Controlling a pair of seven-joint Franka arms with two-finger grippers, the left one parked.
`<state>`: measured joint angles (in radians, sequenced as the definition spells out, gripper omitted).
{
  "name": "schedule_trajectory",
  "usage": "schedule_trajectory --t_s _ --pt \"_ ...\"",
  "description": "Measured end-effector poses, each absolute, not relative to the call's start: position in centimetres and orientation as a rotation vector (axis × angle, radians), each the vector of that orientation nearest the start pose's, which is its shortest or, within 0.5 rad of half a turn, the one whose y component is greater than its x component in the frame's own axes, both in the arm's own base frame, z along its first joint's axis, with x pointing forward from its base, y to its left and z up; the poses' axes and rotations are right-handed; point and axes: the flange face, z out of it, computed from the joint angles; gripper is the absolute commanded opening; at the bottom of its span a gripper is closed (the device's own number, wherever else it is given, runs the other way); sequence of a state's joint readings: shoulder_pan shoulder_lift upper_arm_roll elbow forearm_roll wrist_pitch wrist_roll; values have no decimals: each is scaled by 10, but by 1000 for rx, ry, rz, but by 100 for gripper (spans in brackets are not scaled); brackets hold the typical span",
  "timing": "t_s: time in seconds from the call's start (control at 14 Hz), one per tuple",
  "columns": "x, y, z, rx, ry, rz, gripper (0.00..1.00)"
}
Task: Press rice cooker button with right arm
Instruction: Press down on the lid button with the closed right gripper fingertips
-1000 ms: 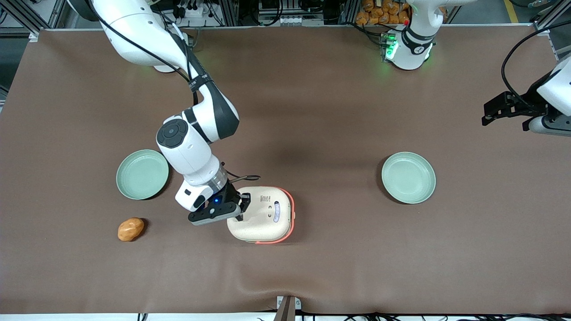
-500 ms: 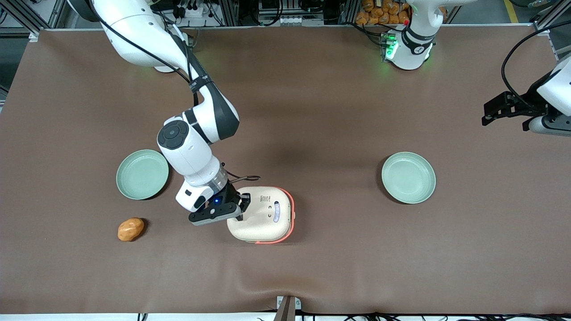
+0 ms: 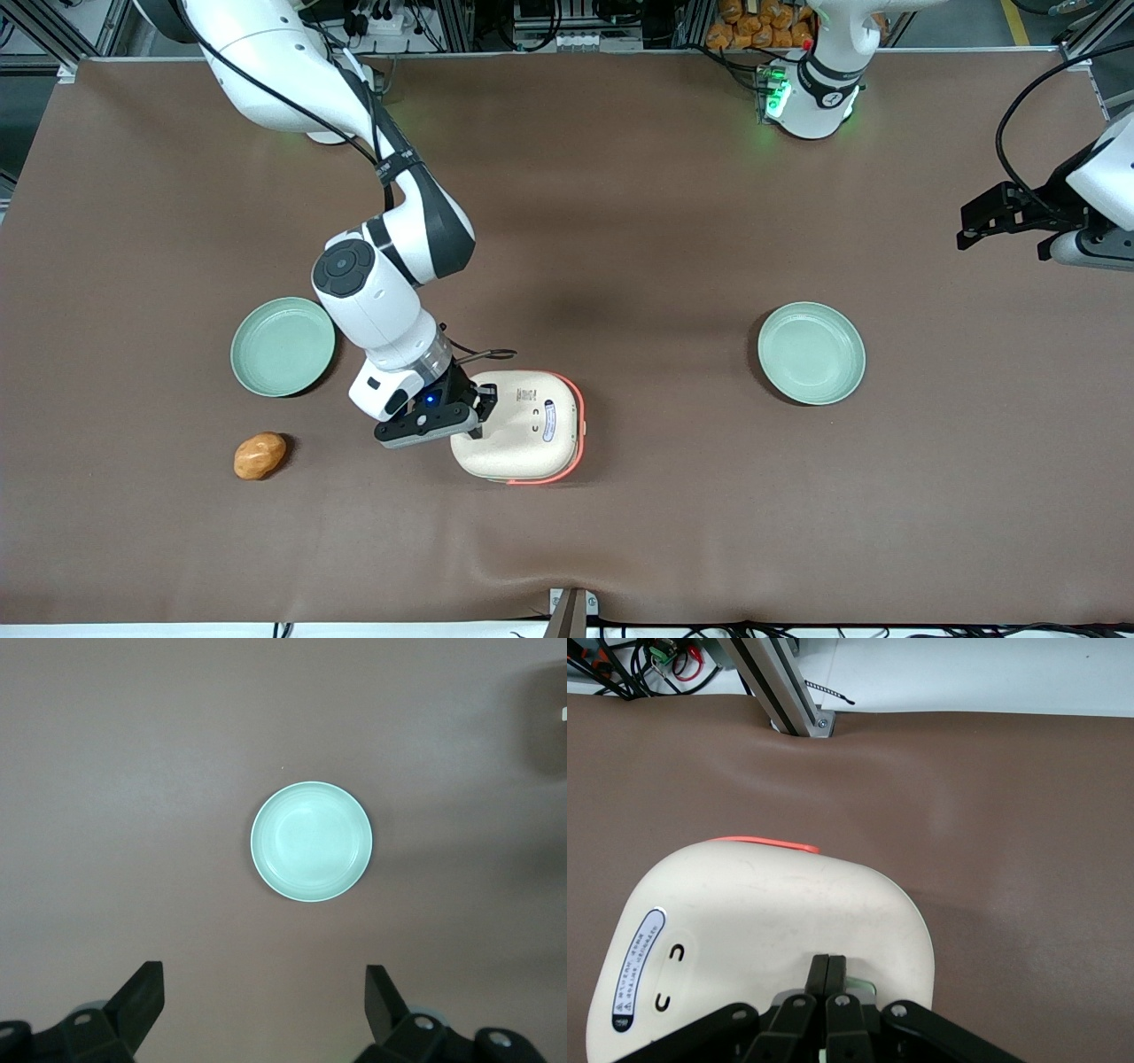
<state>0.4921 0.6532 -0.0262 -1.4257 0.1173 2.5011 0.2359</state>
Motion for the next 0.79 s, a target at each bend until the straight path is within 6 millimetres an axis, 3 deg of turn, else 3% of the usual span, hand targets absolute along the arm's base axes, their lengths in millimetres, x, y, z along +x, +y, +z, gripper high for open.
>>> schedule_trajectory --t_s 0.79 --pt "674 343 354 -2867 -222 -545 0"
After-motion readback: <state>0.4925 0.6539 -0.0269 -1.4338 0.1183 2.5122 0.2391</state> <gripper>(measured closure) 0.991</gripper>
